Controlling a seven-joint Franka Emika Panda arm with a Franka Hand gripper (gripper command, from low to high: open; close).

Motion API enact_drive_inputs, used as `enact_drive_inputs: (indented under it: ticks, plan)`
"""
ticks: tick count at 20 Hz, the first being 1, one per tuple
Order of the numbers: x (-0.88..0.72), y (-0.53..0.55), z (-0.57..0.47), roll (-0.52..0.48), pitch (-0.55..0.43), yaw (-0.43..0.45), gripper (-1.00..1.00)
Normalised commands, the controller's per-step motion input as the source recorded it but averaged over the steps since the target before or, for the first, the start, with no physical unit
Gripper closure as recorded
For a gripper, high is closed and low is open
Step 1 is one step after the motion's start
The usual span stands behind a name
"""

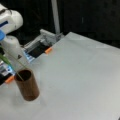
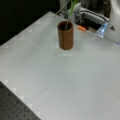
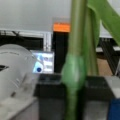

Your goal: Flower insertion into a vase

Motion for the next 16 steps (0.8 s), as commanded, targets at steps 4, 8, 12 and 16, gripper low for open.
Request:
enact_drive_inputs:
  ticks: [4, 8, 12, 16]
  plan:
    - [0.21, -0.08, 0.21, -0.150, 0.544, -0.014, 1.00]
    - [0.23, -0.13, 0.20, -0.116, 0.557, -0.005, 1.00]
    - [0.25, -0.16, 0.15, -0.090, 0.486, -0.018, 1.00]
    - [0.21, -0.16, 0.13, -0.083, 0.426, -0.009, 1.00]
